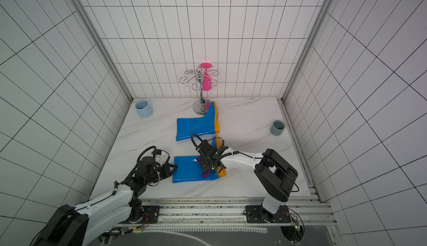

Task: Wipe the rubber boots with a cloth
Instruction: Wipe the dirt off the rubber boot.

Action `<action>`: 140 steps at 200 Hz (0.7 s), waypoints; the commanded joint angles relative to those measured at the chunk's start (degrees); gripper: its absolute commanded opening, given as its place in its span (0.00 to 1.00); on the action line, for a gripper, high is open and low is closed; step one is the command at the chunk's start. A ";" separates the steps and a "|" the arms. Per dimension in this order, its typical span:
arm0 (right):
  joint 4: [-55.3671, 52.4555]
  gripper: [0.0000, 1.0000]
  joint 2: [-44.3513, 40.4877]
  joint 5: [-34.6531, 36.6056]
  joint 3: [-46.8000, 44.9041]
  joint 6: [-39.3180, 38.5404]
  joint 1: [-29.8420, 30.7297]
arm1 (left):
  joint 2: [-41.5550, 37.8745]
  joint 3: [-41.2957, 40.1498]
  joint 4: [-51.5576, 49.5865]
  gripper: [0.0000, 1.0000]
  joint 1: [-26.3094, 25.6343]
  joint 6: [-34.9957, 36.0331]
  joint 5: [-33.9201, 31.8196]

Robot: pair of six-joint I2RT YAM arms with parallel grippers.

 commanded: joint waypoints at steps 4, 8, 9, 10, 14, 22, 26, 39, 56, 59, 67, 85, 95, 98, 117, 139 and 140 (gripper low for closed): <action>6.49 0.00 4.66 -5.15 4.95 0.97 2.33 | 0.64 -0.90 -1.87 0.00 -0.37 0.17 -1.40; 7.19 0.00 5.08 -5.57 5.41 1.14 2.61 | 0.70 -0.87 -1.90 0.00 -0.37 0.12 -1.44; 7.36 0.00 5.14 -5.70 5.53 1.12 2.65 | 0.72 -0.89 -1.88 0.00 -0.39 0.12 -1.42; 7.54 0.00 5.26 -5.77 5.63 1.11 2.63 | 0.68 -0.85 -1.87 0.00 -0.40 0.16 -1.41; 8.17 0.00 5.71 -6.12 6.11 1.27 2.89 | 0.66 -0.83 -1.86 0.00 -0.37 0.13 -1.41; 9.24 0.00 6.56 -6.52 7.18 1.42 3.26 | 0.74 -0.90 -1.90 0.00 -0.37 0.11 -1.49; 9.71 0.00 6.88 -6.81 7.71 1.45 3.44 | 0.74 -0.86 -1.93 0.00 -0.41 0.15 -1.61; 10.43 0.00 8.13 -7.49 9.73 1.50 3.91 | 0.76 -0.90 -1.94 0.00 -0.41 0.17 -1.65; 10.99 0.00 9.41 -8.61 12.25 1.53 4.33 | 0.74 -0.95 -1.86 0.00 -0.50 0.16 -1.67; 11.16 0.00 9.63 -8.91 12.50 1.48 4.36 | 0.75 -0.95 -1.86 0.00 -0.50 0.10 -1.66; 11.75 0.00 10.08 -9.78 13.28 1.58 4.49 | 0.65 -0.91 -1.86 0.00 -0.50 0.14 -1.69; 13.03 0.00 11.32 -11.79 14.88 1.83 5.08 | 0.48 -1.01 -1.86 0.00 -0.50 0.16 -1.65; 14.23 0.00 12.14 -13.16 15.44 2.04 5.36 | 0.30 -1.08 -1.90 0.00 -0.50 0.16 -1.60; 14.84 0.00 12.31 -13.62 15.51 2.13 5.41 | 0.25 -1.08 -1.86 0.00 -0.50 0.12 -1.60; 16.55 0.00 13.95 -14.99 16.57 2.97 5.44 | -0.16 -1.16 -1.99 0.00 -0.50 0.14 -1.58; 12.37 0.00 12.67 -10.40 16.05 1.85 5.17 | -0.40 -1.25 -2.04 0.00 -0.50 0.10 -1.67; 12.37 0.00 12.45 -10.14 15.90 1.78 5.12 | -0.45 -1.21 -2.08 0.00 -0.50 0.15 -1.66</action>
